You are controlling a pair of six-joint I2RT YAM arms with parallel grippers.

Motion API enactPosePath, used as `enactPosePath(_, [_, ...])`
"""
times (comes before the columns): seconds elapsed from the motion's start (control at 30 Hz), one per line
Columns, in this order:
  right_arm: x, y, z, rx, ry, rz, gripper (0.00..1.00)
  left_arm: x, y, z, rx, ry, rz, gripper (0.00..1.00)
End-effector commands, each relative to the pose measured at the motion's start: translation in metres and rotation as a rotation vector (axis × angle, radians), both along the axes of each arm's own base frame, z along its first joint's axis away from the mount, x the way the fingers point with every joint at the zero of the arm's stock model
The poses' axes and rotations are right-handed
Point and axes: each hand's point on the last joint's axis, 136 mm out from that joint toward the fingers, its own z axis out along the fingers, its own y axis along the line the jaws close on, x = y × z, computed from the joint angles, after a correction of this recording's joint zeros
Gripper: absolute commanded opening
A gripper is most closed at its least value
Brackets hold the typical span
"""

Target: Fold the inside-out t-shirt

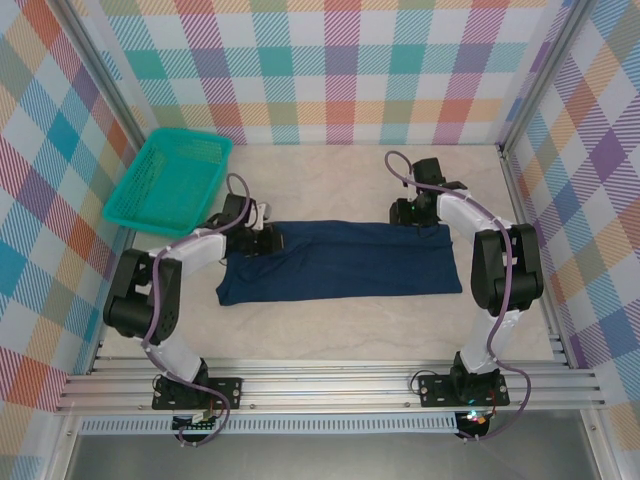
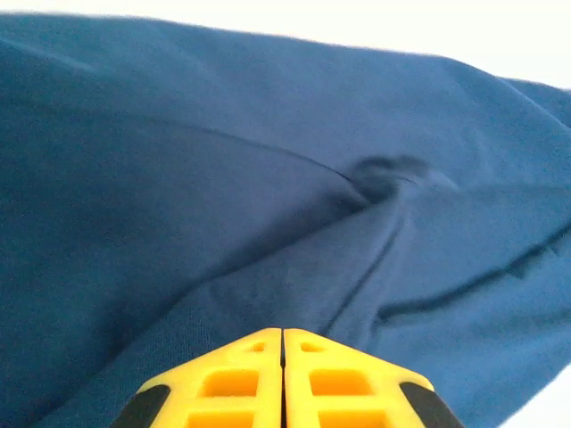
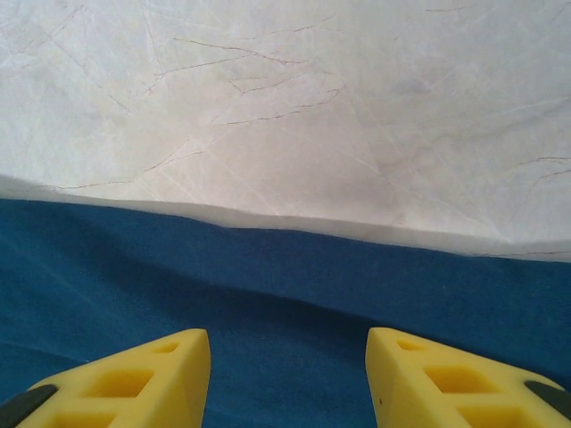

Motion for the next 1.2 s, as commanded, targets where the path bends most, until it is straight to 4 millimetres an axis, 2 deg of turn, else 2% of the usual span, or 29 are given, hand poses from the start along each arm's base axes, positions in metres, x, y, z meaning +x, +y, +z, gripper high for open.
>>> enactPosePath(0.0, [0.002, -0.008, 0.01, -0.033, -0.009, -0.004, 0.5, -0.032, -0.016, -0.002, 0.022, 0.04, -0.032, 0.08])
enactPosePath(0.03, [0.001, -0.008, 0.009, -0.036, -0.004, -0.005, 0.5, -0.04, -0.021, -0.004, 0.027, 0.047, -0.045, 0.09])
enactPosePath(0.1, [0.0, -0.008, 0.006, -0.036, 0.009, -0.007, 0.5, -0.052, -0.03, -0.009, 0.045, 0.064, -0.067, 0.19])
enactPosePath(0.13, [-0.002, -0.008, 0.005, -0.035, 0.018, -0.01, 0.5, -0.058, -0.032, -0.013, 0.06, 0.072, -0.077, 0.26])
enactPosePath(0.2, [-0.004, -0.009, 0.003, -0.036, 0.029, -0.015, 0.5, -0.064, -0.032, -0.015, 0.086, 0.076, -0.083, 0.31])
enactPosePath(0.3, [-0.008, -0.015, 0.001, -0.063, 0.05, -0.038, 0.51, -0.059, -0.028, -0.001, 0.11, 0.025, -0.079, 0.4])
enactPosePath(0.33, [-0.01, -0.019, -0.001, -0.077, 0.061, -0.052, 0.51, -0.063, -0.024, 0.001, 0.126, 0.028, -0.08, 0.41])
enactPosePath(0.47, [-0.01, -0.033, 0.0, -0.074, 0.075, -0.109, 0.51, -0.052, -0.024, 0.022, 0.12, -0.051, -0.069, 0.45])
enactPosePath(0.53, [-0.011, -0.024, 0.006, -0.027, 0.06, -0.08, 0.51, -0.049, -0.018, 0.024, 0.15, -0.056, -0.045, 0.46])
enactPosePath(0.63, [-0.02, 0.018, 0.014, 0.081, 0.036, 0.041, 0.51, -0.045, 0.0, 0.021, 0.213, -0.058, 0.016, 0.49])
enactPosePath(0.7, [-0.028, 0.036, 0.014, 0.071, 0.038, 0.095, 0.51, -0.047, 0.008, 0.018, 0.241, -0.055, 0.022, 0.52])
enactPosePath(0.73, [-0.031, 0.038, 0.012, 0.057, 0.045, 0.103, 0.51, -0.048, 0.007, 0.016, 0.248, -0.05, -0.001, 0.54])
enactPosePath(0.87, [-0.033, 0.045, 0.004, 0.074, 0.064, 0.106, 0.51, -0.057, -0.024, 0.007, 0.214, -0.007, -0.132, 0.55])
enactPosePath(0.93, [-0.034, 0.045, 0.002, 0.076, 0.075, 0.104, 0.51, -0.061, -0.034, 0.003, 0.258, -0.015, -0.167, 0.53])
enactPosePath(1.17, [-0.034, 0.044, 0.003, 0.075, 0.068, 0.107, 0.51, -0.055, -0.024, -0.024, 0.437, -0.002, -0.158, 0.45])
